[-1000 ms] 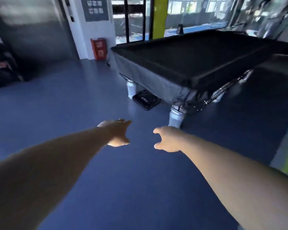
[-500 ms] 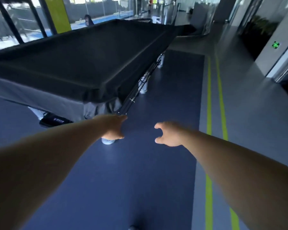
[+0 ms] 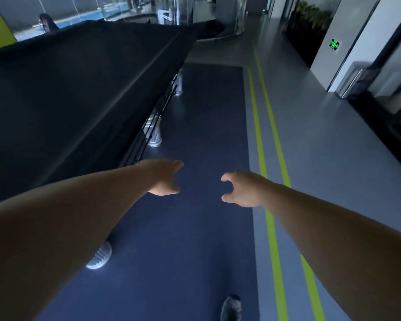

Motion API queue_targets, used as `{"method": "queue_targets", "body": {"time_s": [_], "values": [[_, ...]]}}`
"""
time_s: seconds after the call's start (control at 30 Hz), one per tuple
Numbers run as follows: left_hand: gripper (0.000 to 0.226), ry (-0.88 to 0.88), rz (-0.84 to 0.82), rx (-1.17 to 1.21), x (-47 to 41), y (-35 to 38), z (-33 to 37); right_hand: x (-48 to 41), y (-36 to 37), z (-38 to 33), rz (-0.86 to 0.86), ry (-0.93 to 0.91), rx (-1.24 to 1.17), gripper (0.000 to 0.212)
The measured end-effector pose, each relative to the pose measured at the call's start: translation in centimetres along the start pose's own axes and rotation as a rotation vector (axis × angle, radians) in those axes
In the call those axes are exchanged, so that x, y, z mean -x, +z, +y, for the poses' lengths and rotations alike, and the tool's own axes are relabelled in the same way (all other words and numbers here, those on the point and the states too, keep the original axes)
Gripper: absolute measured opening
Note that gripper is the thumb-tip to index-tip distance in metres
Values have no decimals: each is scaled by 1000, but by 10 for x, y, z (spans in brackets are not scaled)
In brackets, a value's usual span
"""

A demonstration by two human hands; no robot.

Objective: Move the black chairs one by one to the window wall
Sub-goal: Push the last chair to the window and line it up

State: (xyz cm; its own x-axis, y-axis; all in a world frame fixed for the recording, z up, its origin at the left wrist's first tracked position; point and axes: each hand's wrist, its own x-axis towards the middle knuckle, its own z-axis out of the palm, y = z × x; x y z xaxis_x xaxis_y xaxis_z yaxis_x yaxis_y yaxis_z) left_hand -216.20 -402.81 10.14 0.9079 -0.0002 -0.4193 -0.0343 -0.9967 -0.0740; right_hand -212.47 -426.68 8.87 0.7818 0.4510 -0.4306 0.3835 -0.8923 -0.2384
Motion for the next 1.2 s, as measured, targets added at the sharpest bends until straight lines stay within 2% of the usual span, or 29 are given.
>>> {"method": "queue_targets", "body": {"time_s": [0.3,0.43,0.77,1.0,1.2], "values": [[84,6,33,80,-261,-127,-2,-221,-148,120,-28,42,-2,66],[83,-1,38,66,-368,-180,-34,-325,-219,144,-30,32,8,65],[85,50,46,-19,-700,-300,-137,-633,-371,196,9,63,-8,64],[79,80,139,-58,-886,-416,-169,-799,-492,256,100,61,-25,65],[87,44,132,-30,-1071,-479,-194,-977,-573,322,117,19,-24,80]]}}
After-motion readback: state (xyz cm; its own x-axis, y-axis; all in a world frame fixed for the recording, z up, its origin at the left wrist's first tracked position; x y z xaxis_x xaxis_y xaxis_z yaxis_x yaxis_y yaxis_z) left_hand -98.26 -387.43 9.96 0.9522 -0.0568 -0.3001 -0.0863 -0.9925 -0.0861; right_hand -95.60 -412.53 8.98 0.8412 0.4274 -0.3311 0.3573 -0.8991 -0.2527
